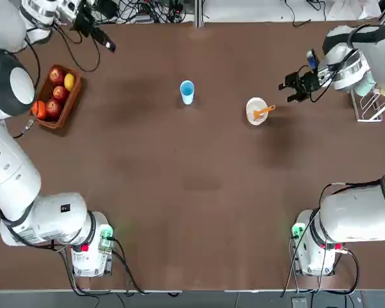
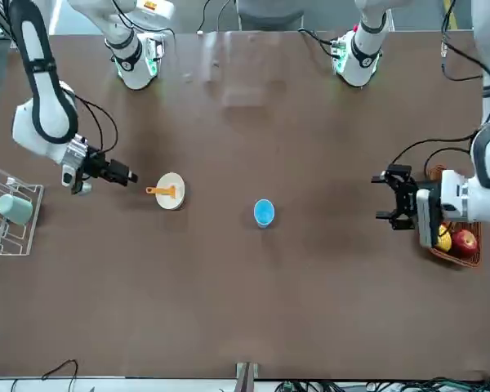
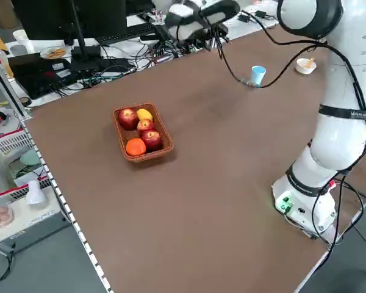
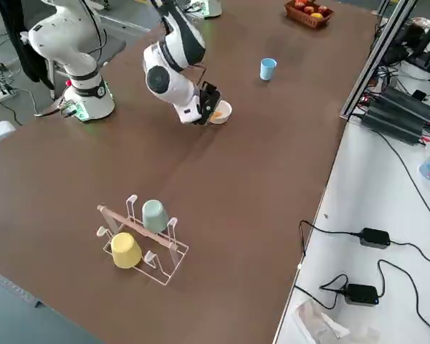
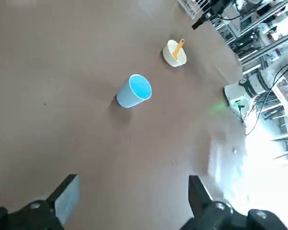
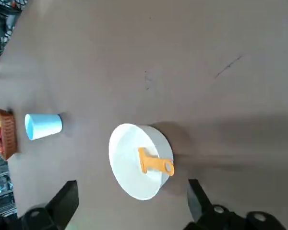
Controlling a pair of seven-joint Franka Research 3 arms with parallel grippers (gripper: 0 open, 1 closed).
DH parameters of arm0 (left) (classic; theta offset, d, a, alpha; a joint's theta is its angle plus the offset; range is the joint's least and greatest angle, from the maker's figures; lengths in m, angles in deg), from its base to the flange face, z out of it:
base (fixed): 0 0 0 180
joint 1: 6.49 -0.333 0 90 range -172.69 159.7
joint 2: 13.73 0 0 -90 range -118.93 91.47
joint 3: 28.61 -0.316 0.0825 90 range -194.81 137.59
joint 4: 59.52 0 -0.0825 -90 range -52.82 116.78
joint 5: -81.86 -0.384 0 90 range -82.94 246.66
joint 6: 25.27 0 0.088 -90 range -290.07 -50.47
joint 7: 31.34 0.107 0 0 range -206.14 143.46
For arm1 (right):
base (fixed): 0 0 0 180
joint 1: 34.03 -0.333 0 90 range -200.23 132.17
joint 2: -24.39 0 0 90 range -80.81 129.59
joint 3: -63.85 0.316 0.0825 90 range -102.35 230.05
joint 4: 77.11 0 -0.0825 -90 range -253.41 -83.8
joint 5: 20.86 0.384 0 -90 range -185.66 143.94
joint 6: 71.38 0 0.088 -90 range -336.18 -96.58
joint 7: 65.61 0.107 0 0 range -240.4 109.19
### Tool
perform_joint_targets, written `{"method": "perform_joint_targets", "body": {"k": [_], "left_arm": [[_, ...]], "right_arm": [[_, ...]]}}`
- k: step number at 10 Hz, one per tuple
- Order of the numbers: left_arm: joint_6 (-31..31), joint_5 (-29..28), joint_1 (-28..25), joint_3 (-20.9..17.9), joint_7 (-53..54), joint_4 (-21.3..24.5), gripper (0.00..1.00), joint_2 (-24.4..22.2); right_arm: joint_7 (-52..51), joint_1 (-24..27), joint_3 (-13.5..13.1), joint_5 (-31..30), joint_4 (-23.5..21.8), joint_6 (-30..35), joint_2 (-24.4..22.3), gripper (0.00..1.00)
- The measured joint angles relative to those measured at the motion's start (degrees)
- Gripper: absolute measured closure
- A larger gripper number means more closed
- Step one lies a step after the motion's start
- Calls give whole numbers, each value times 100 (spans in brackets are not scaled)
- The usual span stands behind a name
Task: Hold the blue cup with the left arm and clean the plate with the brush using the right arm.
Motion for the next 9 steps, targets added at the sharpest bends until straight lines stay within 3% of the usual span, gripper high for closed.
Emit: {"method": "perform_joint_targets", "body": {"k": [3,6,9], "left_arm": [[-115,884,25,18,1975,132,0,783],[-124,1631,82,35,3864,144,0,1563],[-463,2409,738,51,5099,159,0,1932]], "right_arm": [[-1698,1,-1,1331,-27,135,936,0],[-1977,26,-4,1441,12,310,1210,0],[-2315,246,-8,1442,13,598,1354,1]]}}
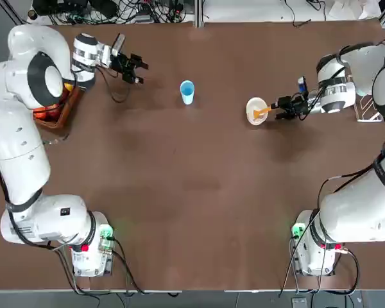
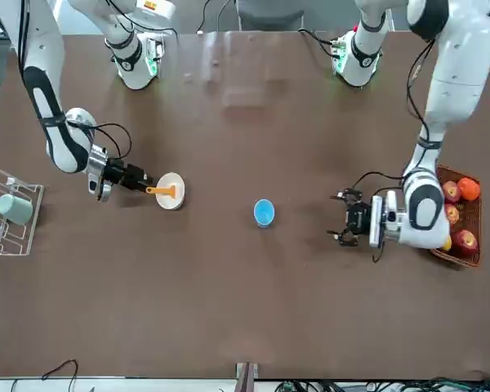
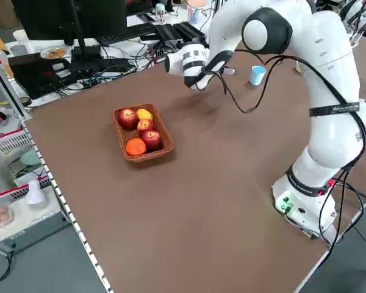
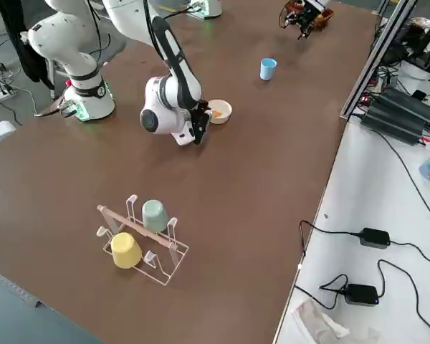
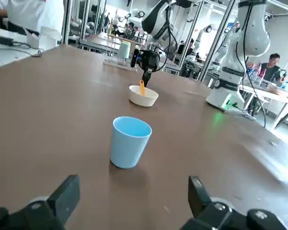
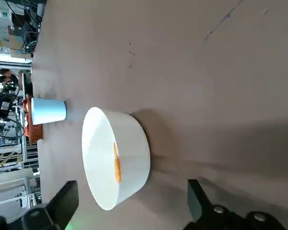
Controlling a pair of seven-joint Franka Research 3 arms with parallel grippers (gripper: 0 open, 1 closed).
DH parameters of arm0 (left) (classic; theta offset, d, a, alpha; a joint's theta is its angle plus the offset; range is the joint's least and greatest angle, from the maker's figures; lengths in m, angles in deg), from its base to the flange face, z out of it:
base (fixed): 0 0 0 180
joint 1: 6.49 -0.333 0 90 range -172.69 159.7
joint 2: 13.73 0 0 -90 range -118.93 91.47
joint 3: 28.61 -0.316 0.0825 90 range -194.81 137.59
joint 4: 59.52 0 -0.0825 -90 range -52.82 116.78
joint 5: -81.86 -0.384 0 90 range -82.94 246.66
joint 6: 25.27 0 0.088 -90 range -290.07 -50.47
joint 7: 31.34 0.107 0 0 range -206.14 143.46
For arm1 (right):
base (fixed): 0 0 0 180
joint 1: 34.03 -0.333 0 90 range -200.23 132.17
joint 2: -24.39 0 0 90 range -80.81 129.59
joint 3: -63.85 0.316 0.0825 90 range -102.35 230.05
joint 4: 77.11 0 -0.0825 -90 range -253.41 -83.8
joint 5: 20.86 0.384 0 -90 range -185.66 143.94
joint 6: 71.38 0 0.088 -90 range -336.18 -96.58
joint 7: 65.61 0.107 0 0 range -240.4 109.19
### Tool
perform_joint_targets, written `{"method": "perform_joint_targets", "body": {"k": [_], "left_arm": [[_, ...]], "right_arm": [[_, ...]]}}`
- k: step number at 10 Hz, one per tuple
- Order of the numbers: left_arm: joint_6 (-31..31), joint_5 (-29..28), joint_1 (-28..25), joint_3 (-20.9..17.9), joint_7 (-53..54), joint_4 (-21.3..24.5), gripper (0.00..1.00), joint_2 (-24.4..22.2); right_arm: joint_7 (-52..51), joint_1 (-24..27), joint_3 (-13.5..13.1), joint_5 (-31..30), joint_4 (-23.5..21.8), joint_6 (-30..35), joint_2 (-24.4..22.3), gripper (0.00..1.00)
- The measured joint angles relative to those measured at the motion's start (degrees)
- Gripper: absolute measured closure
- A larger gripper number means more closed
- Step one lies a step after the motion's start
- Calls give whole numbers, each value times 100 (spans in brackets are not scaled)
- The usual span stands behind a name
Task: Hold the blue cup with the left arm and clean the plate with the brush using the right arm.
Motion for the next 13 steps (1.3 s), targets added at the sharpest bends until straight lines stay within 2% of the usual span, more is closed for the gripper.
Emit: {"method": "perform_joint_targets", "body": {"k": [6,11,13], "left_arm": [[-258,1075,649,2,1422,-15,0,664],[-289,1818,1247,-21,1973,-215,0,1216],[-291,2126,1366,-26,2044,-233,0,1287]], "right_arm": [[-54,17,3,400,104,429,16,5],[-461,14,12,439,129,438,145,25],[-563,11,16,443,161,440,188,33]]}}
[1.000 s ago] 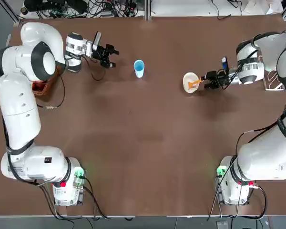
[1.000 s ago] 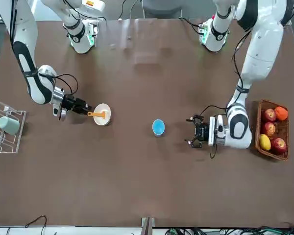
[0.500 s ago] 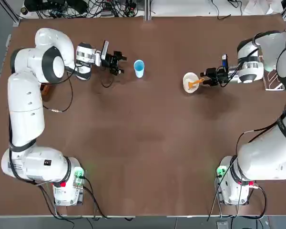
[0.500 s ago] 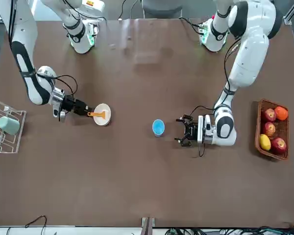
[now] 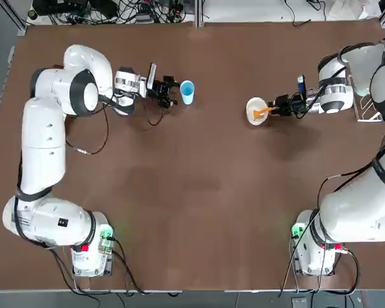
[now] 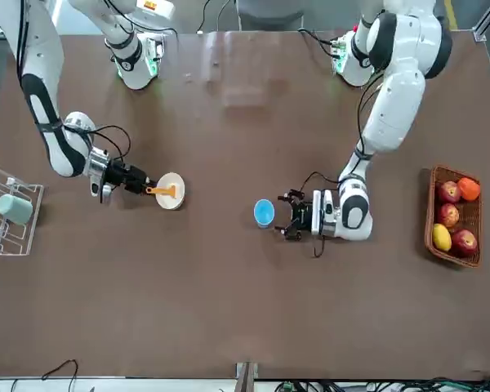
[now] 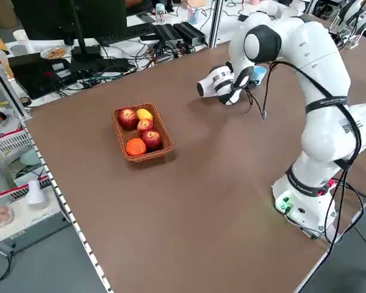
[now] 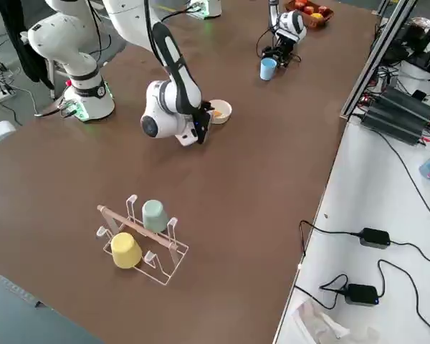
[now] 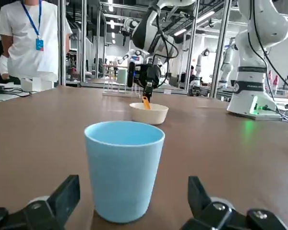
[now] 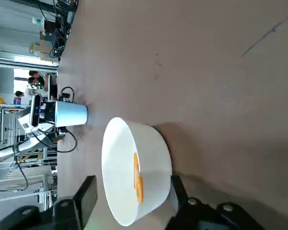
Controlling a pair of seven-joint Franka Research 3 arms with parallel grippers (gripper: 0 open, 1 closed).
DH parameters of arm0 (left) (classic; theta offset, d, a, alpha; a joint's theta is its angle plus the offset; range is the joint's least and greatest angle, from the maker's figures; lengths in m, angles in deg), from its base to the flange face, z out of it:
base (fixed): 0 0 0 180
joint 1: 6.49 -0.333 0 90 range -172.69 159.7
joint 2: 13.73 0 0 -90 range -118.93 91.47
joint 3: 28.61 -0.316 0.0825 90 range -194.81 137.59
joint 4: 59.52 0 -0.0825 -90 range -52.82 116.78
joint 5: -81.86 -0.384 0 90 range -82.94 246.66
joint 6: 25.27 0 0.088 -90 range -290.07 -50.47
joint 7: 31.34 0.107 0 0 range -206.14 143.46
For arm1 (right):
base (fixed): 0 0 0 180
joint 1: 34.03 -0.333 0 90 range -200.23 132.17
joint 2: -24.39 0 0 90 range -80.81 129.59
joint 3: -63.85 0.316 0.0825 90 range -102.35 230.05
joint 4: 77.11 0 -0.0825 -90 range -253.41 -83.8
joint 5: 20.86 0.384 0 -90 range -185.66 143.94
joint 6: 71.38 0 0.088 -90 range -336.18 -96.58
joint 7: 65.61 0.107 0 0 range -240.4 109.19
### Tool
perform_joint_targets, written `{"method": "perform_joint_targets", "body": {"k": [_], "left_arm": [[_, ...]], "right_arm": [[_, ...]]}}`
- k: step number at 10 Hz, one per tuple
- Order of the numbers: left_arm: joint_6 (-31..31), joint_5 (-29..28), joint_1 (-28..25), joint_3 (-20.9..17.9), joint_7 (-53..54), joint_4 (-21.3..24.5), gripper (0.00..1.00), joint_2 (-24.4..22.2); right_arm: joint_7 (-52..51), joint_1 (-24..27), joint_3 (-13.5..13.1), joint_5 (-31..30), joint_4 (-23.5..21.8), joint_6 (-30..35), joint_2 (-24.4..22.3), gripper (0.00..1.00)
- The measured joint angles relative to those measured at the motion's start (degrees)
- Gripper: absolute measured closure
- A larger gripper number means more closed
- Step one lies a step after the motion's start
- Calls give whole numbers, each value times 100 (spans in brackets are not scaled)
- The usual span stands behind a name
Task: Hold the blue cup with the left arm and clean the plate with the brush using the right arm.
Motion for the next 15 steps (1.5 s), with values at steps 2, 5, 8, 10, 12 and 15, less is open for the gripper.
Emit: {"method": "perform_joint_targets", "body": {"k": [2,5,8,10,12,15], "left_arm": [[0,268,72,-5,92,-16,0,45],[-1,562,273,-81,101,-60,0,116],[-1,726,392,-109,101,-87,0,179],[-1,818,484,-111,105,-127,0,221],[-1,863,547,-154,105,-169,0,229],[-1,928,643,-244,106,-320,0,314]], "right_arm": [[-70,-2,2,3,8,1,4,39],[-114,-3,3,5,10,1,6,52],[-217,-3,4,6,10,1,36,62],[-235,-3,4,6,10,1,48,63],[-267,-3,5,7,10,1,49,66],[-279,-3,5,7,10,1,50,68]]}}
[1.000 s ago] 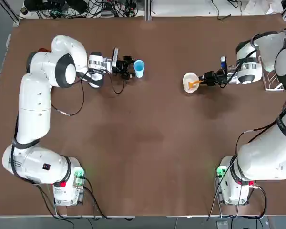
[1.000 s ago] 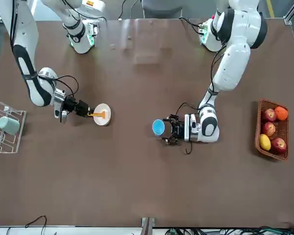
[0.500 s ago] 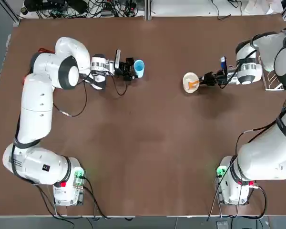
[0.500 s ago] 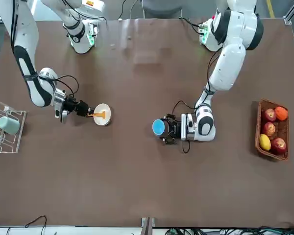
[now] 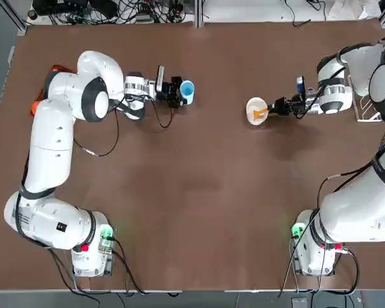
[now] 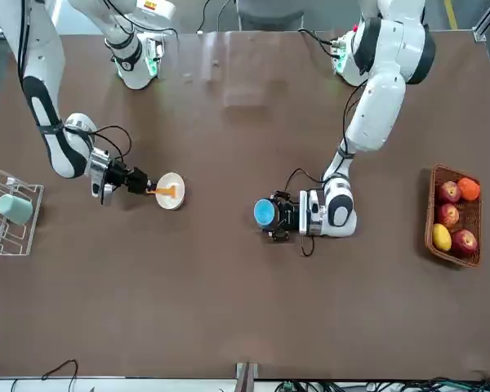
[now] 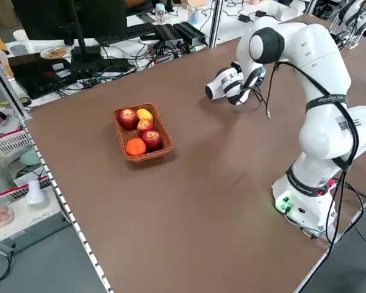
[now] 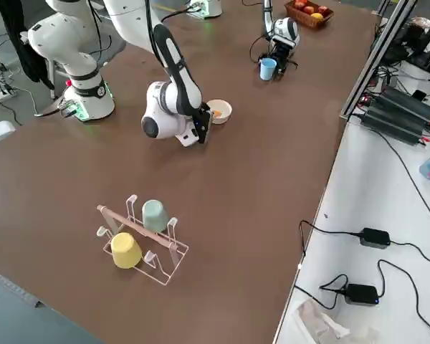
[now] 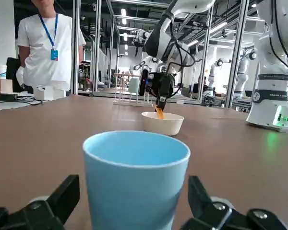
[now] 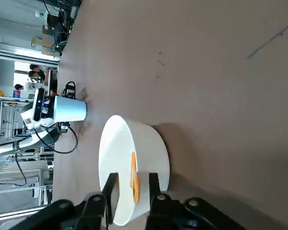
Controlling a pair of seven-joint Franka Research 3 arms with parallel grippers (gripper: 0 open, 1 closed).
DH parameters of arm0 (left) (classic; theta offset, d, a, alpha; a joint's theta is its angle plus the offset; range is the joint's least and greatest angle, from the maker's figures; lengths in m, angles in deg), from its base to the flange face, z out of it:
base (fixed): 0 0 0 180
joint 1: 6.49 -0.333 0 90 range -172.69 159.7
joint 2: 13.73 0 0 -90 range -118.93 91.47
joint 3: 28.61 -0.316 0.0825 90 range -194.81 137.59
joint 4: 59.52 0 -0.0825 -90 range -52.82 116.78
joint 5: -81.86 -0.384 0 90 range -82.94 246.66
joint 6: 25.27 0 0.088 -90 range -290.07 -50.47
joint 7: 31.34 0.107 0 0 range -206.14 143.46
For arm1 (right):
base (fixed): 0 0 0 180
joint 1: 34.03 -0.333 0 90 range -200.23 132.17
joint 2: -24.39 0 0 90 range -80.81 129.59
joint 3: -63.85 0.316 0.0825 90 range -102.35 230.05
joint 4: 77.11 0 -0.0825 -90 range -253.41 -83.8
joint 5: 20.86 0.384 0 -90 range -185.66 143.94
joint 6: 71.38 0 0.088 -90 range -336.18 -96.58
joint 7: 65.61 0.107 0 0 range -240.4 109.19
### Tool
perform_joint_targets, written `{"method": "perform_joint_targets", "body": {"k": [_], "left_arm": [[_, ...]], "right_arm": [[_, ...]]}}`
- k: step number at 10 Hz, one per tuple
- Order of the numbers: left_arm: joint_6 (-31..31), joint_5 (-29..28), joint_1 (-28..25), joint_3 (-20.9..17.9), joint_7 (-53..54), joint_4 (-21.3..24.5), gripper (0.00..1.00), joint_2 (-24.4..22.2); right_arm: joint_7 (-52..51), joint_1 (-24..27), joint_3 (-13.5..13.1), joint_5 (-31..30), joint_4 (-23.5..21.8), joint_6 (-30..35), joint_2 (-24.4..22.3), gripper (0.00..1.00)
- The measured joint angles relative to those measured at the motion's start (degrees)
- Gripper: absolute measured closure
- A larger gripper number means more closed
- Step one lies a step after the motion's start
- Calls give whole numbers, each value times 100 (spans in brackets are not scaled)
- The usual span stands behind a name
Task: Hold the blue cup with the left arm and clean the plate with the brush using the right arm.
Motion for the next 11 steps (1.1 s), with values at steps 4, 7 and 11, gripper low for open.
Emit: {"method": "perform_joint_targets", "body": {"k": [4,7,11], "left_arm": [[-1,195,209,-82,0,-62,1,31],[-2,260,256,-109,0,-67,4,33],[0,260,261,-120,1,-67,26,37]], "right_arm": [[-9,0,0,0,0,0,0,70],[-13,0,0,0,0,0,2,74],[-15,0,0,0,0,-1,6,81]]}}
